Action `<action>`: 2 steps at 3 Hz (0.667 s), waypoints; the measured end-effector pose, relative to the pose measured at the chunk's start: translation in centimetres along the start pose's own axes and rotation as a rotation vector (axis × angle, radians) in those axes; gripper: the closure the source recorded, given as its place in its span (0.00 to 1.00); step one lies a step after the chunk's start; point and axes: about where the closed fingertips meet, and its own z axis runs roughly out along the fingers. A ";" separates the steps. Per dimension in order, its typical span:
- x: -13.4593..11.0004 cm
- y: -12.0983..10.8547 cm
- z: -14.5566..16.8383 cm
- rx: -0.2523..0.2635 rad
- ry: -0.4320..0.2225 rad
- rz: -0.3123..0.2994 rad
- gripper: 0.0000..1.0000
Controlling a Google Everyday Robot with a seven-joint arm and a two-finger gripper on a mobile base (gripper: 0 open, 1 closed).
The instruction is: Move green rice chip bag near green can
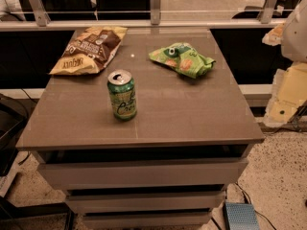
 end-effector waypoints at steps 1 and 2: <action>0.0 0.0 0.0 0.000 0.000 0.000 0.00; -0.3 -0.1 0.8 0.005 -0.047 -0.013 0.00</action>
Offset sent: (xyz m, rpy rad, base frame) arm 0.0099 0.0089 -0.0230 0.1104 -0.0333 0.0670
